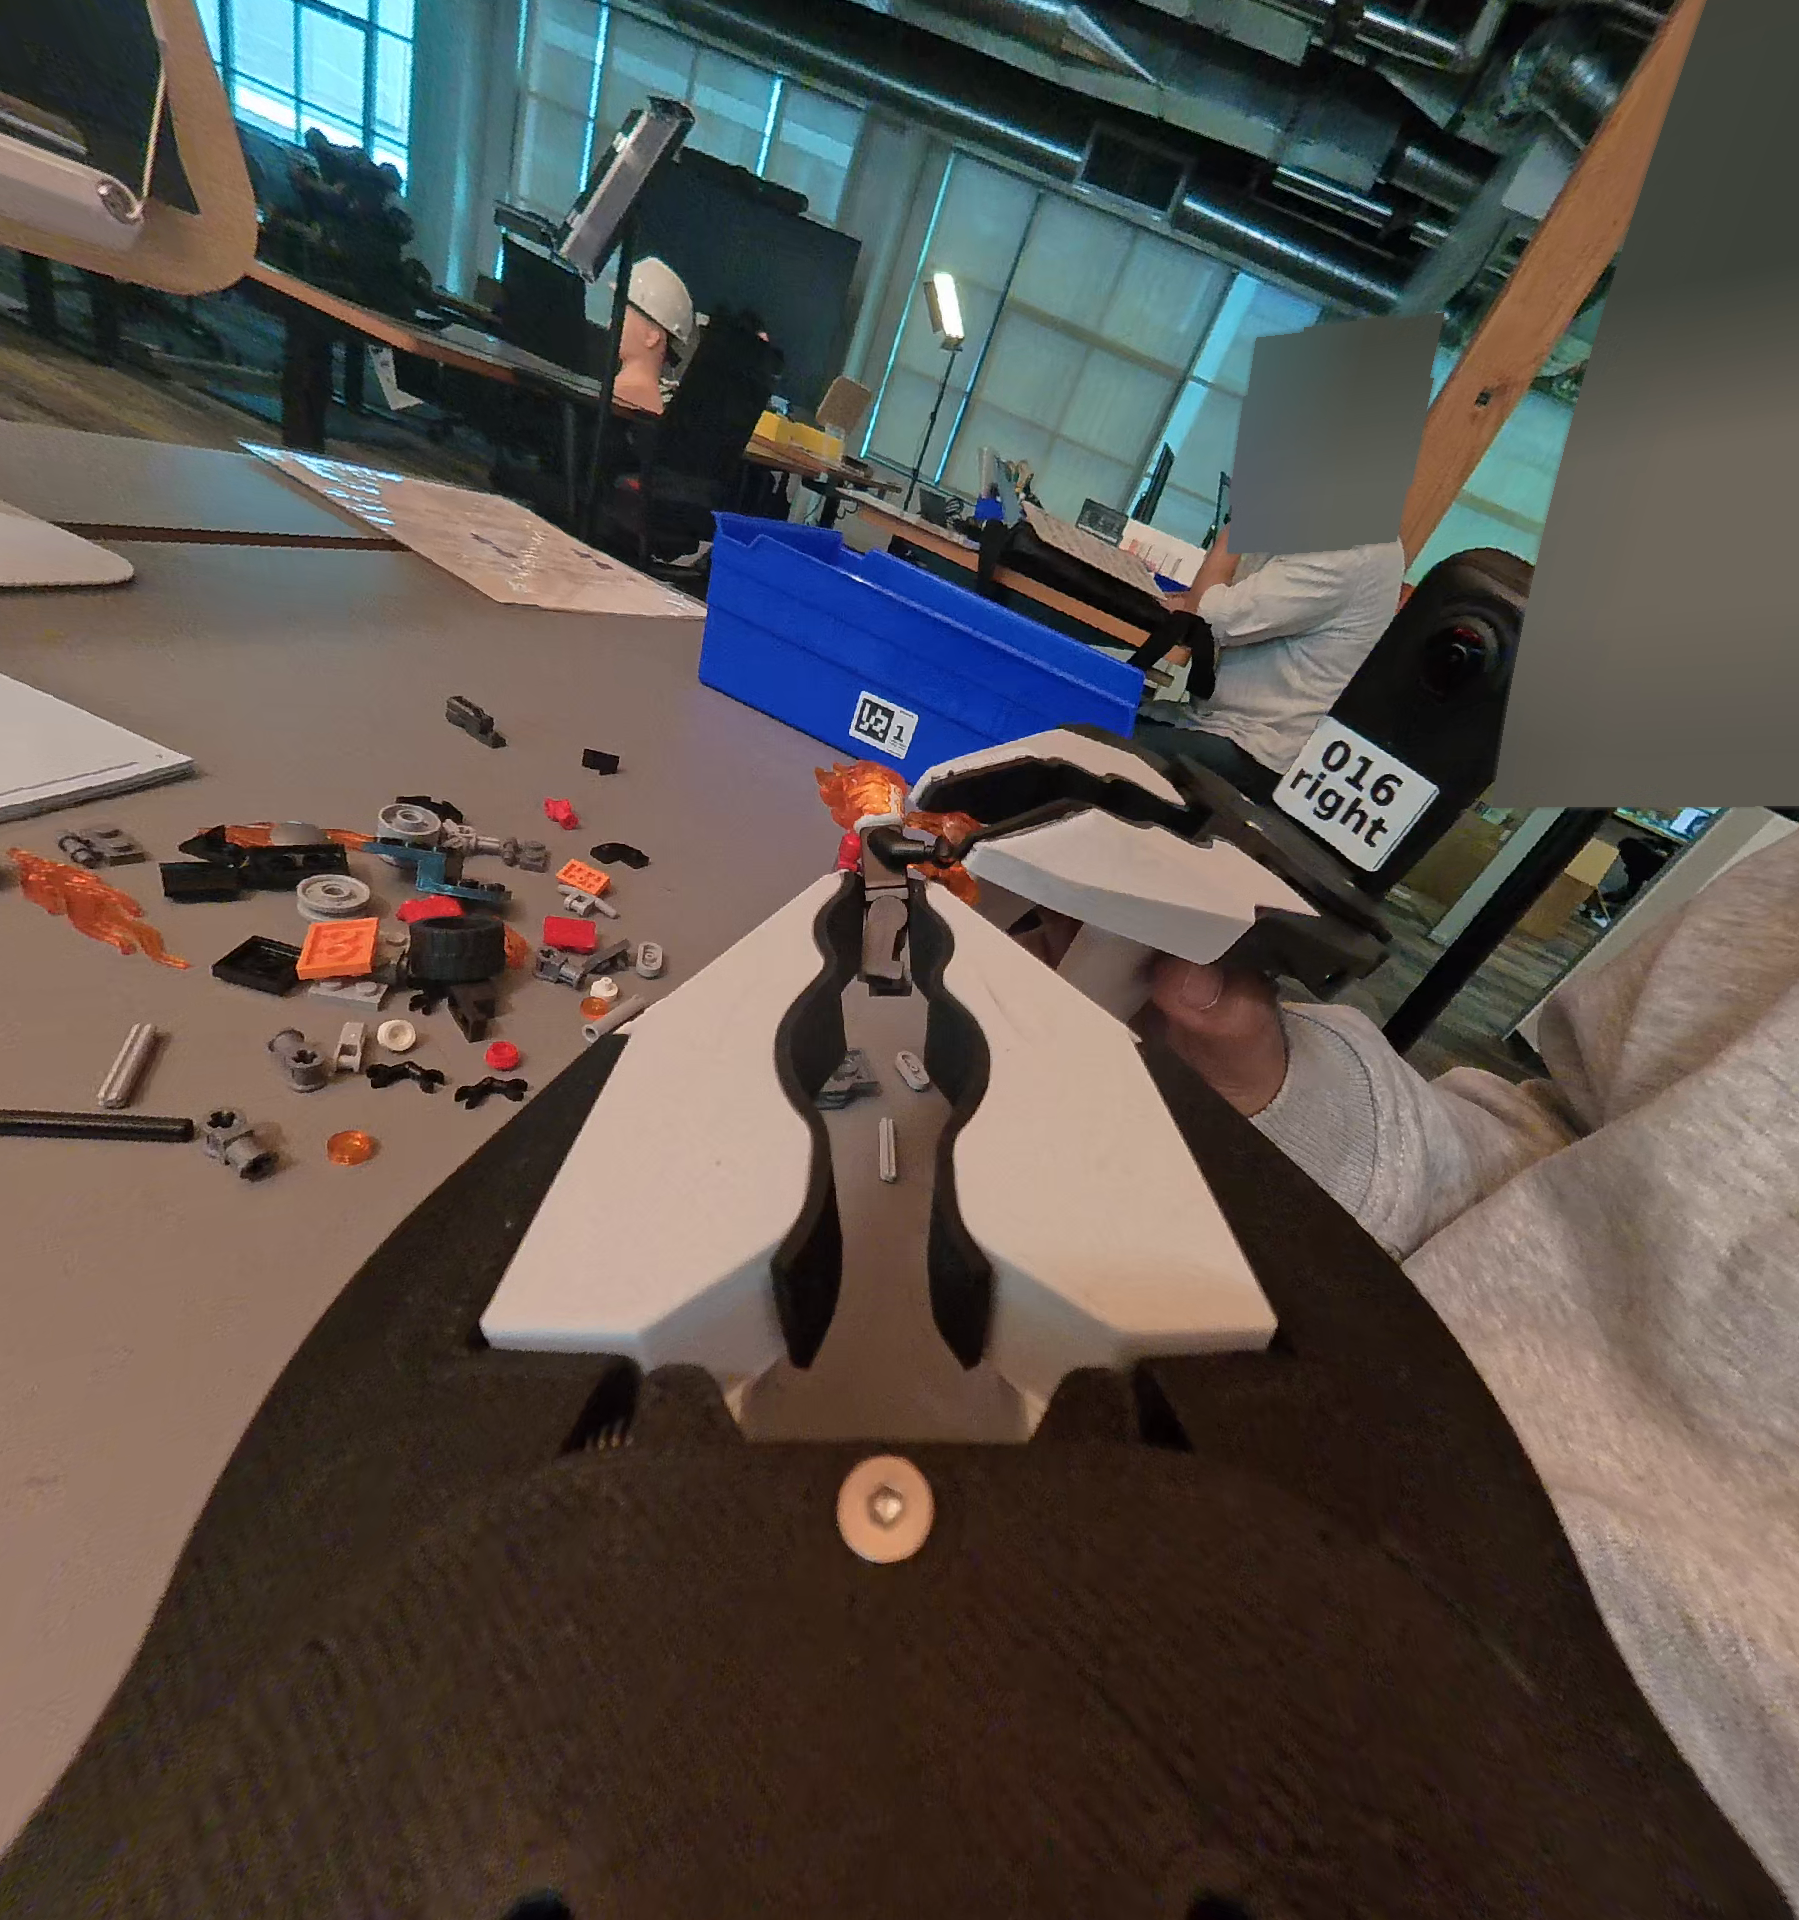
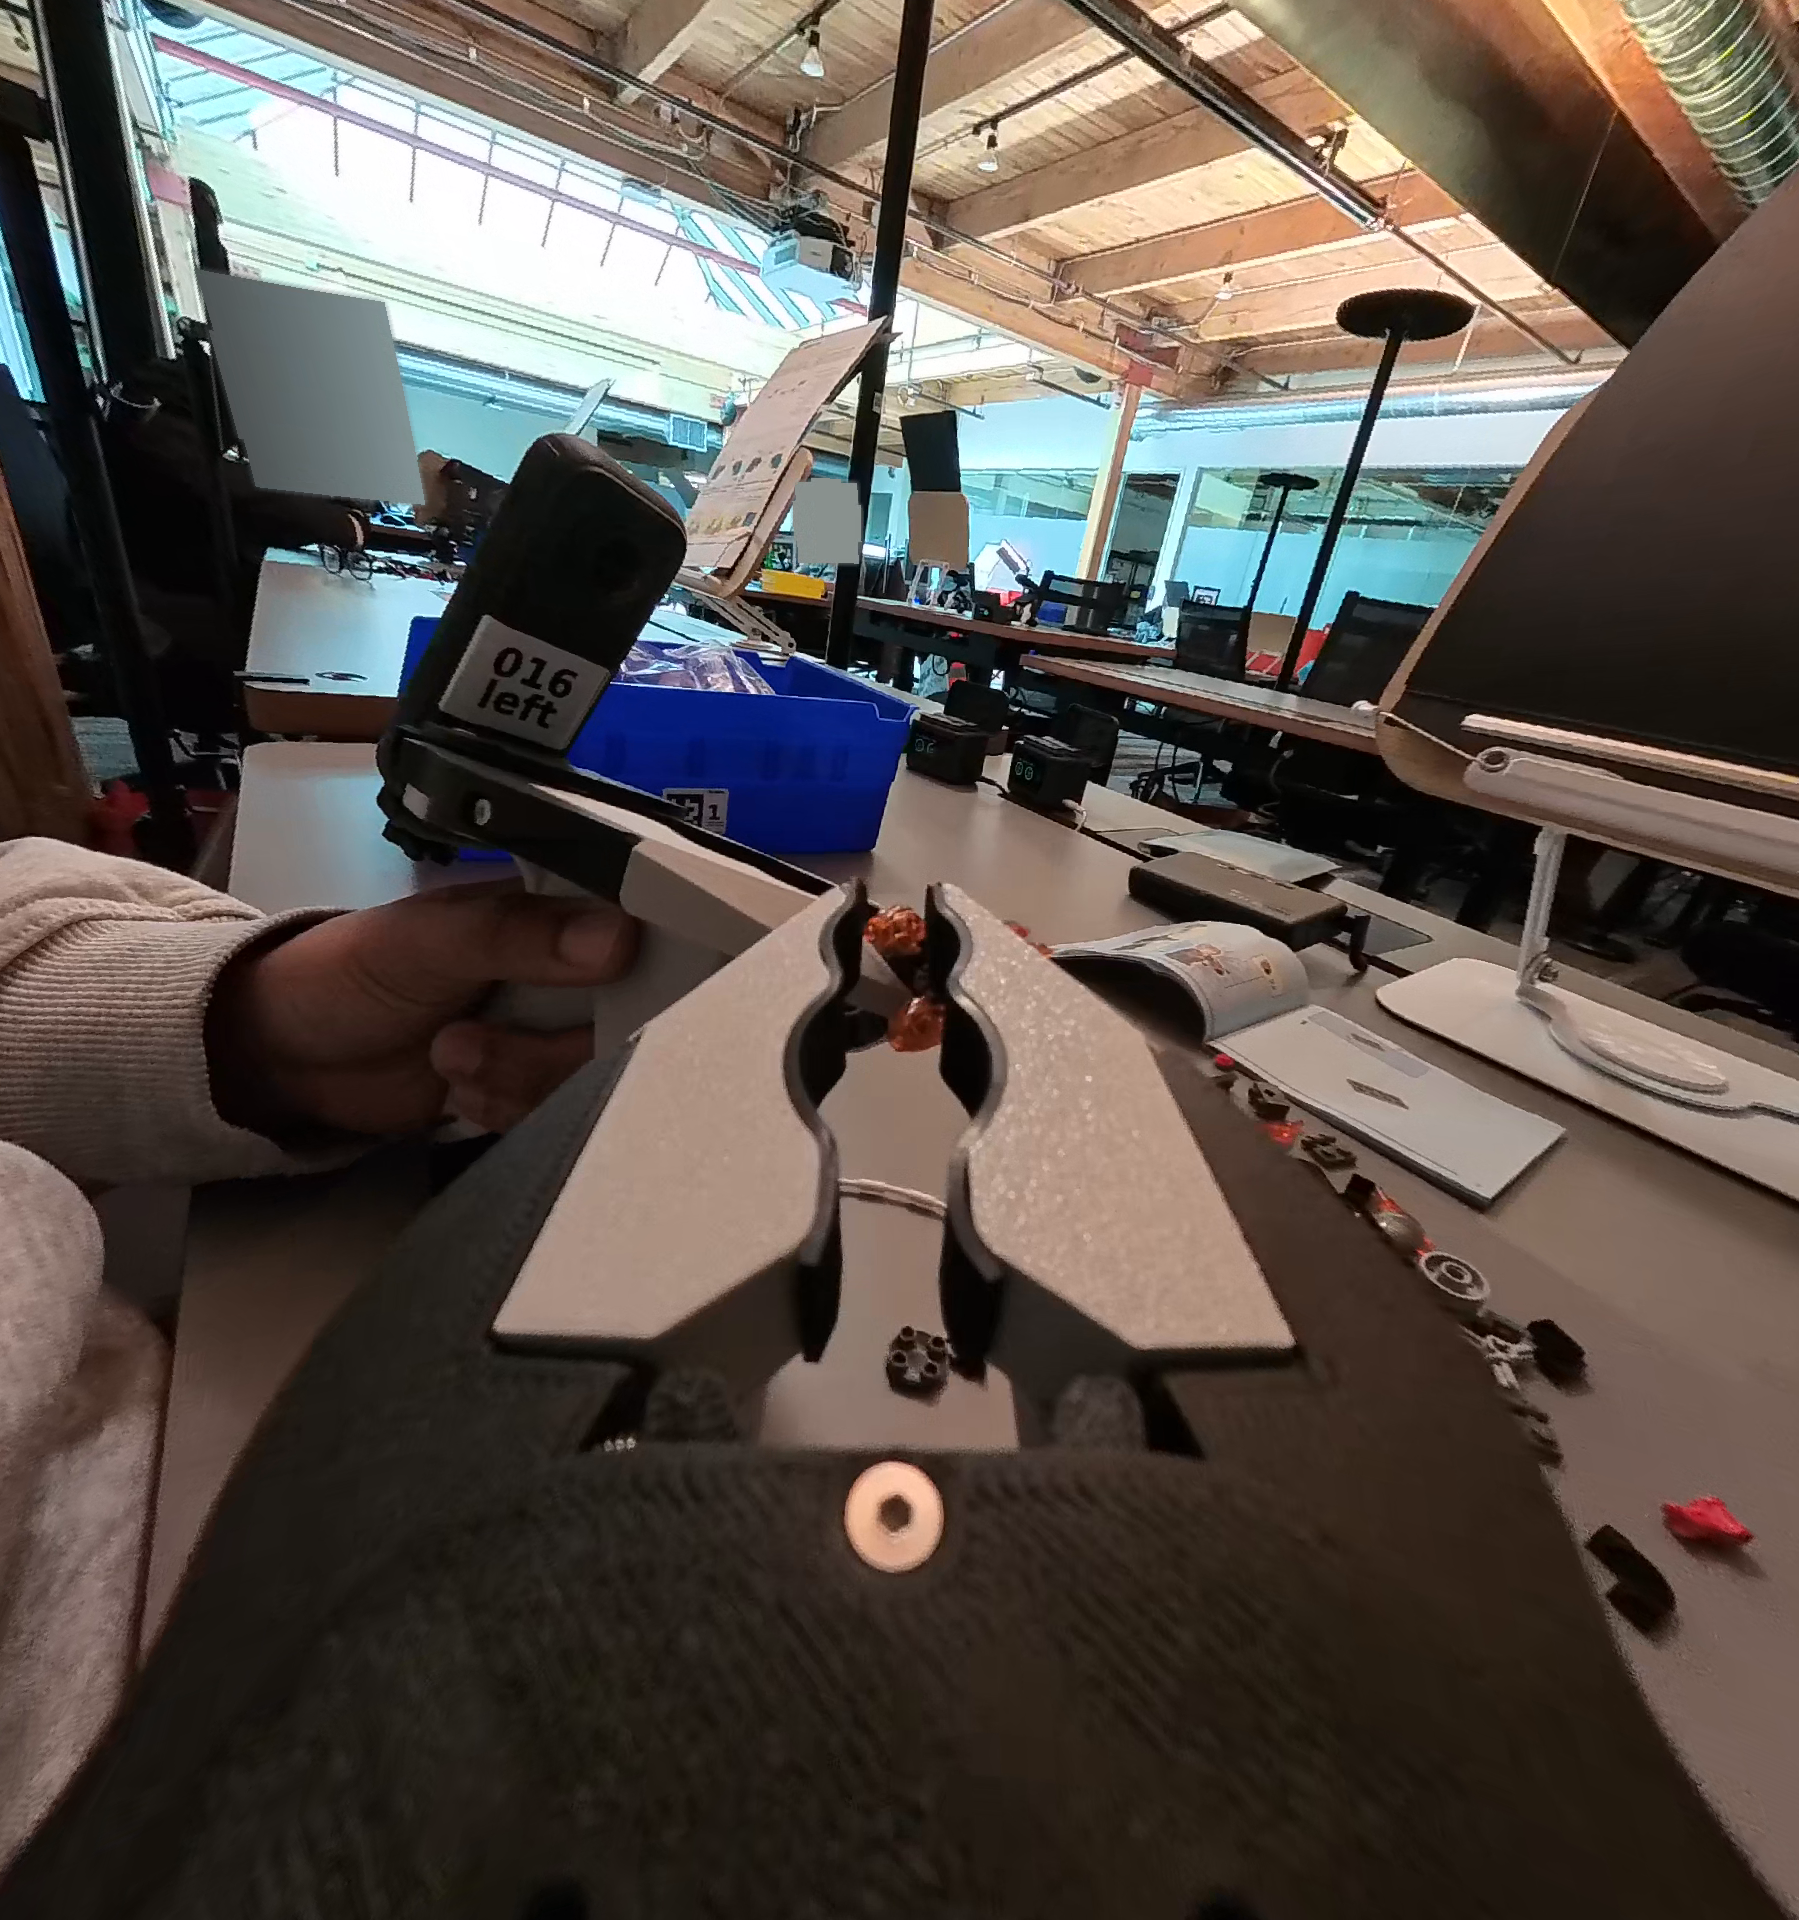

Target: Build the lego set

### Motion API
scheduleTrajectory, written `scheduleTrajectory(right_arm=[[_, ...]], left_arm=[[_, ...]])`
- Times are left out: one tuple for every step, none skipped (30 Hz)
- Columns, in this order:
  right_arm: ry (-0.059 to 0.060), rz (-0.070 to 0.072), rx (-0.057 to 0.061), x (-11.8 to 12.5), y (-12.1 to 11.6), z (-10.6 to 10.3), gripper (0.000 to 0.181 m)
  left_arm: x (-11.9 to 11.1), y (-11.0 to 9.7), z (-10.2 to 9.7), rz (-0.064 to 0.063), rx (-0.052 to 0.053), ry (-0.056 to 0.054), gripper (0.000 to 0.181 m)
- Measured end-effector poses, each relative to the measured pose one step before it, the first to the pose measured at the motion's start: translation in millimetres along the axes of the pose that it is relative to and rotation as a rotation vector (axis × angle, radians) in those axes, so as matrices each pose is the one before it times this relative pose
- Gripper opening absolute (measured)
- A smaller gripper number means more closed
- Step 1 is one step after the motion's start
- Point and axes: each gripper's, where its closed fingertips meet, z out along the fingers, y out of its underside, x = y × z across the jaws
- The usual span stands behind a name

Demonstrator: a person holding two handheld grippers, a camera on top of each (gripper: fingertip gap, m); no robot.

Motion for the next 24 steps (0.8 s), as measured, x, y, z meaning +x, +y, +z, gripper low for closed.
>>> scheduleTrajectory(right_arm=[[-0.0024, 0.0041, 0.002, -0.5, -0.17, 0.11, 0.01], [-0.0021, 0.0046, 0.001, -0.32, -0.21, 0.06, 0.011], [-0.0014, 0.0035, 0.0006, -0.29, -0.16, 0.04, 0.01], [-0.001, 0.0026, 0.0007, -0.23, -0.29, 0.0, 0.01], [-0.0007, 0.002, 0.0003, -0.23, -0.14, 0.03, 0.01], [-0.0002, 0.001, 0.0002, -0.21, -0.24, 0.06, 0.01], [-0.0001, 0.0008, 0.0001, -0.32, -0.25, 0.07, 0.011], [-0.0007, 0.0016, 0.0006, -0.32, -0.29, 0.08, 0.011], [-0.001, 0.0027, 0.0006, -0.18, -0.16, 0.04, 0.011], [-0.0014, 0.0033, 0.0004, -0.26, -0.24, 0.04, 0.011], [-0.0016, 0.003, 0.0003, -0.34, -0.12, 0.1, 0.012], [-0.0009, 0.0011, 0.0002, -0.32, -0.24, 0.06, 0.012], [0.0003, -0.0008, 0.0002, -0.3, -0.29, -0.05, 0.012], [0.0007, -0.0018, -0.0003, -0.25, -0.23, 0.0, 0.012], [0.0012, -0.0032, -0.0011, -0.19, -0.32, -0.02, 0.012], [0.0054, -0.0058, -0.0015, 0.3, -0.42, -0.15, 0.012], [0.009, -0.0088, 0.0031, 0.79, -1.12, -0.67, 0.012], [0.0092, -0.0071, 0.0103, 1.0, -2.22, -0.98, 0.011], [0.0071, -0.0027, 0.0111, 0.77, -2.31, -1.02, 0.011], [0.0047, 0.0018, 0.0075, 0.79, -1.53, -0.7, 0.01], [0.0013, 0.0055, 0.004, 0.57, -0.87, -0.35, 0.01], [-0.0016, 0.0068, 0.0016, 0.08, -0.37, -0.12, 0.011], [-0.0018, 0.0047, 0.0005, -0.12, -0.32, 0.06, 0.011], [-0.0004, 0.0007, 0.0001, -0.22, -0.22, 0.05, 0.01]], left_arm=[[-0.07, -0.01, -0.05, -0.0006, 0.0004, 0.0002, 0.005], [-0.09, -0.06, 0.03, -0.0004, 0.0002, -0.0002, 0.005], [0.0, 0.0, 0.0, -0.0001, 0.0, 0.0, 0.005], [0.05, 0.02, 0.09, 0.0001, -0.0001, 0.0003, 0.005], [-0.03, -0.04, 0.02, -0.0007, 0.0, 0.0001, 0.005], [-0.13, -0.02, 0.06, -0.0008, 0.0003, 0.0003, 0.005], [-0.01, -0.09, -0.06, -0.0009, 0.0003, 0.0002, 0.005], [0.04, -0.06, 0.08, -0.0019, 0.0006, 0.0009, 0.005], [0.01, 0.0, -0.01, -0.0022, 0.0005, 0.0016, 0.005], [-0.05, -0.06, 0.08, -0.0019, 0.0003, 0.0009, 0.005], [-0.02, 0.03, -0.07, -0.0011, 0.0001, 0.0003, 0.005], [0.02, -0.04, 0.02, 0.0, 0.0003, 0.0001, 0.005], [0.04, 0.01, 0.1, 0.0007, 0.0003, -0.0001, 0.005], [-0.07, -0.11, 0.01, 0.001, 0.0004, -0.0009, 0.005], [-0.26, -0.25, -0.17, 0.0023, 0.0008, -0.0023, 0.005], [-1.52, -0.52, -0.41, 0.0056, 0.0026, -0.0114, 0.005], [-4.1, -2.13, -1.53, 0.0063, 0.0126, -0.0271, 0.005], [-5.55, -3.08, -2.36, -0.0003, 0.0197, -0.032, 0.005], [-5.54, -3.66, -2.67, -0.0121, 0.0237, -0.0259, 0.005], [-5.15, -3.71, -2.62, -0.0217, 0.0232, -0.0197, 0.005], [-4.68, -3.36, -2.32, -0.0214, 0.0203, -0.0157, 0.005], [-3.53, -3.1, -2.02, -0.0178, 0.0187, -0.0116, 0.005], [-2.68, -2.67, -1.6, -0.0071, 0.0155, -0.0125, 0.005], [-2.12, -2.37, -1.27, 0.0067, 0.0125, -0.016, 0.005]])
